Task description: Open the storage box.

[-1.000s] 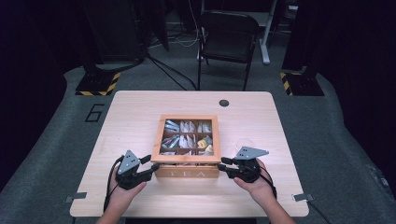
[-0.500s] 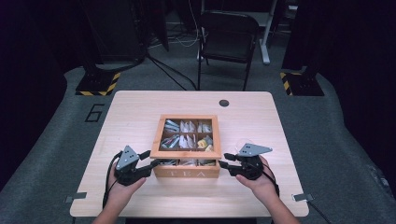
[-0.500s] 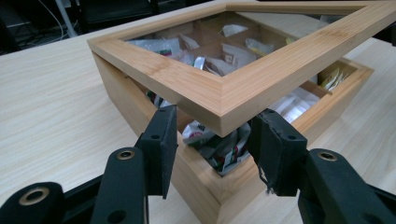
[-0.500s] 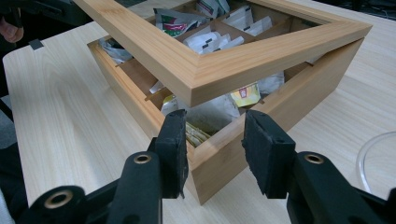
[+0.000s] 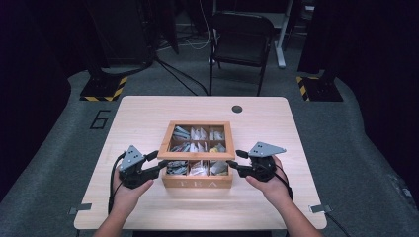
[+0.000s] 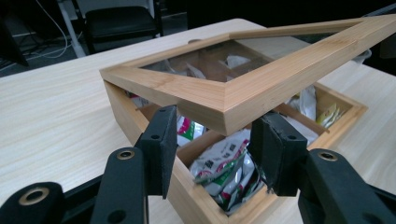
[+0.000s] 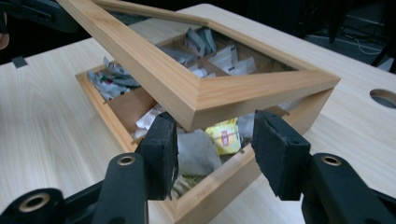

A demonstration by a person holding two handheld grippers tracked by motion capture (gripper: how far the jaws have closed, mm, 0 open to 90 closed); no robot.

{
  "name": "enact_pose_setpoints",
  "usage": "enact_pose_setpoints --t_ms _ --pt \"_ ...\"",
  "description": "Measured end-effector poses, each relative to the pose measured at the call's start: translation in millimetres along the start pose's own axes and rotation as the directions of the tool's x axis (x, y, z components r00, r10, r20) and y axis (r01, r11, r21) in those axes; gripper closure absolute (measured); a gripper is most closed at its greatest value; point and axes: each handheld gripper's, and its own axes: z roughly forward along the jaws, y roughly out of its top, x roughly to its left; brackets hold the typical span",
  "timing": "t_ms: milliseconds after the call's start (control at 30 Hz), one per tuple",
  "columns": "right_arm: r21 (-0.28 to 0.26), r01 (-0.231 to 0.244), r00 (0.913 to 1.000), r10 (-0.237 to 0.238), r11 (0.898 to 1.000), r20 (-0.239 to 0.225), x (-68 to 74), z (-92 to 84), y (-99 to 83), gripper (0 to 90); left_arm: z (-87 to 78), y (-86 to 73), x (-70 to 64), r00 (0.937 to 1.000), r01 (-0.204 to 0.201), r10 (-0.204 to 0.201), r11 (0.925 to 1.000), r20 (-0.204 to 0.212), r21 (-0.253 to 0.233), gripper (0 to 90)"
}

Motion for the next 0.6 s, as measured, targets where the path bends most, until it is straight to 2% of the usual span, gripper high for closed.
enact_pose_setpoints --t_ms 200,300,367,467,600 --pt "-0.032 0.008 0.9997 -0.007 0.999 0.023 -2.3 1.2 6.9 49.2 1.1 7.3 1.6 0.9999 0.003 -0.003 0.9998 -0.014 -0.021 51.9" --pt "-0.060 0.012 0.9992 -0.010 0.998 0.038 -4.3 2.7 10.1 48.6 2.3 11.5 2.6 0.9997 0.016 -0.017 0.9992 -0.019 -0.035 51.9" --pt "-0.074 0.027 0.9986 -0.023 0.997 0.047 -4.7 3.1 11.0 48.3 2.7 13.2 2.6 0.9996 0.013 -0.014 0.9995 -0.024 -0.029 51.9" --pt "-0.080 0.035 0.9978 -0.031 0.996 0.058 -4.1 4.1 12.1 49.0 4.4 15.3 2.4 0.9992 -0.001 -0.001 0.9996 -0.039 -0.028 51.8" --pt "-0.080 0.037 0.9979 -0.033 0.996 0.055 -3.7 4.4 16.0 51.1 6.1 17.9 4.7 0.9992 -0.003 0.002 0.9995 -0.040 -0.030 51.9"
